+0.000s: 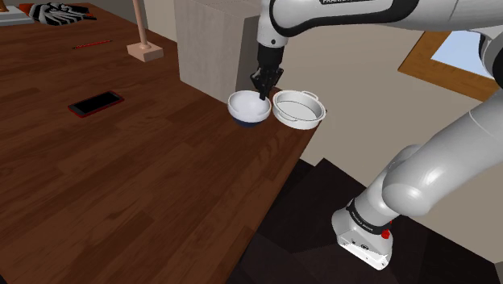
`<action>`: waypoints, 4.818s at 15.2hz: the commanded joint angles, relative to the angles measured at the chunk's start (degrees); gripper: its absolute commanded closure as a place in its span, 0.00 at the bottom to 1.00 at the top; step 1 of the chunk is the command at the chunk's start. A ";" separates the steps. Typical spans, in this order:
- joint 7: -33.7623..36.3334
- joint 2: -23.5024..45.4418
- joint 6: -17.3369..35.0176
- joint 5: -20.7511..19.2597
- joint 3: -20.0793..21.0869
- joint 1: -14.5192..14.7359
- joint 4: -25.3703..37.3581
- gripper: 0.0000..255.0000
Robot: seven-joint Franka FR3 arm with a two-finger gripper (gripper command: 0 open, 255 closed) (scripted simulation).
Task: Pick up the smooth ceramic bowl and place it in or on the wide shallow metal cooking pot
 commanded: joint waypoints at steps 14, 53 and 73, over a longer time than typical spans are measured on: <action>-0.06 0.17 -11.58 -0.07 -0.11 -0.09 11.75 1.00; -25.65 -7.36 -2.87 -6.09 -16.56 -10.89 -3.60 1.00; -25.67 -6.77 -6.28 -5.88 -16.35 -10.73 0.40 0.00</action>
